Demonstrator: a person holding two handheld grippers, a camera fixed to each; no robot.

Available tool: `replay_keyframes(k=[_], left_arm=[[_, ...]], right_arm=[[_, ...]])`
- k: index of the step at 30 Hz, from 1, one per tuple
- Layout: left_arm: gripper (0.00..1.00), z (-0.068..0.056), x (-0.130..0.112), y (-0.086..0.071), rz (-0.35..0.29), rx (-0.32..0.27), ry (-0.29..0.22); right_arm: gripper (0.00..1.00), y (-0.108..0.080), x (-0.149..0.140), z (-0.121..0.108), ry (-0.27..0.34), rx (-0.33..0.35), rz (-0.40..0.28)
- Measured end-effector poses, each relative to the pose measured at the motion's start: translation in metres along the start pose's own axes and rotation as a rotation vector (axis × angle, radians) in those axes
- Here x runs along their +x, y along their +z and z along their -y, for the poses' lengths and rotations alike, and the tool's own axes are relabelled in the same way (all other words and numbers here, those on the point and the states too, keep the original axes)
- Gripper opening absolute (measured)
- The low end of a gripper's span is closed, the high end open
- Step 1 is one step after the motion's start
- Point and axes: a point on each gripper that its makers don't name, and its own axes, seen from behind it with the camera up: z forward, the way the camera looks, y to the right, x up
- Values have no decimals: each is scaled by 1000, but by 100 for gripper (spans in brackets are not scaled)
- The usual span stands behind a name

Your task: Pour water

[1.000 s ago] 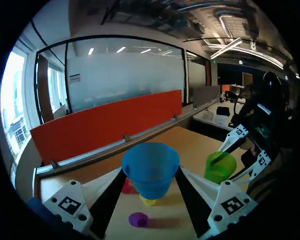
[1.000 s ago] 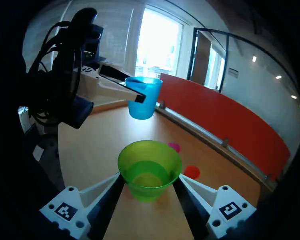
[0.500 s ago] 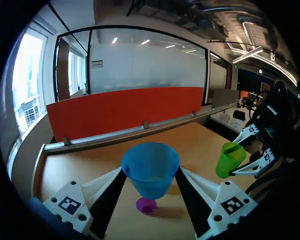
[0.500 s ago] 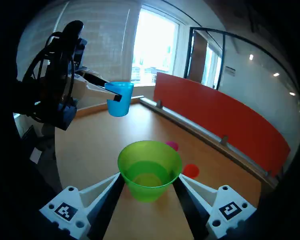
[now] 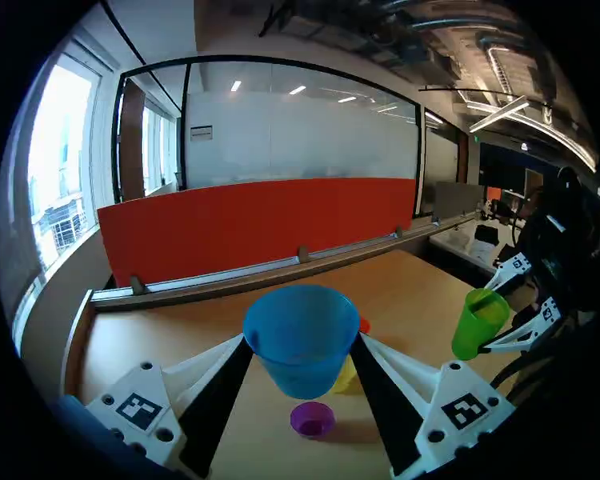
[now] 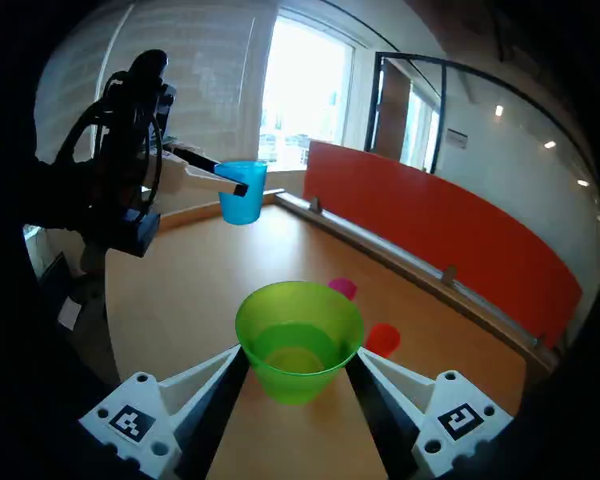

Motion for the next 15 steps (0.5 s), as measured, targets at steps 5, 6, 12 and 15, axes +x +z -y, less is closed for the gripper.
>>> replay_keyframes(k=[5, 6, 12, 15], left_arm=[[85, 7, -4, 18, -29, -15, -18], [85, 9, -4, 22, -35, -22, -21], [85, 16, -19, 47, -34, -50, -6], [85, 22, -31, 61, -26, -59, 4]], right_arm=[[85, 7, -9, -2, 8, -13, 8], [85, 8, -11, -2, 12, -15, 10], [85, 16, -19, -4, 29, -27, 18], [85, 19, -22, -6, 35, -37, 21]])
